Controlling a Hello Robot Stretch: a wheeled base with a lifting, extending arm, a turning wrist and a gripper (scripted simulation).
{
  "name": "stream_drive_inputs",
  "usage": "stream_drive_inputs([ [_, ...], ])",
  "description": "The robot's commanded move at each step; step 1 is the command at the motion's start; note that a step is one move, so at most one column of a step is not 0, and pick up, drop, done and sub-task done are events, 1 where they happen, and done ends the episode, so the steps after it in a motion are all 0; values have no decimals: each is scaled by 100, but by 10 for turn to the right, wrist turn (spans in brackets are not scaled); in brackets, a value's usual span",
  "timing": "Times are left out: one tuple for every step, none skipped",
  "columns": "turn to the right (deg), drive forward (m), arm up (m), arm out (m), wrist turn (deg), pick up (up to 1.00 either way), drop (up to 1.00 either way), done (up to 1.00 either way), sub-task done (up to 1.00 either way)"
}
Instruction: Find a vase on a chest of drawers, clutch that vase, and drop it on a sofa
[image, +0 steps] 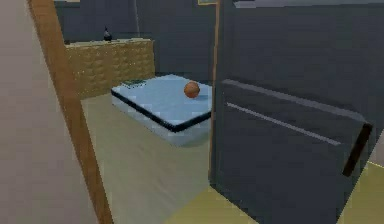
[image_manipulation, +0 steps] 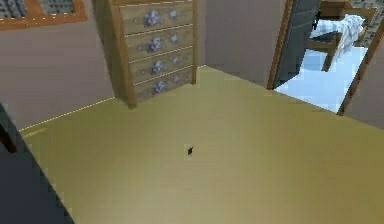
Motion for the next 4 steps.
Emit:
stream_drive_inputs([
  [0, 95, 0, 0, 0, 0, 0, 0, 0],
  [-390, 0, 0, 0, 0, 0, 0, 0, 0],
  [0, 30, 0, 0, 0, 0, 0, 0, 0],
  [-120, 0, 0, 0, 0, 0, 0, 0, 0],
])
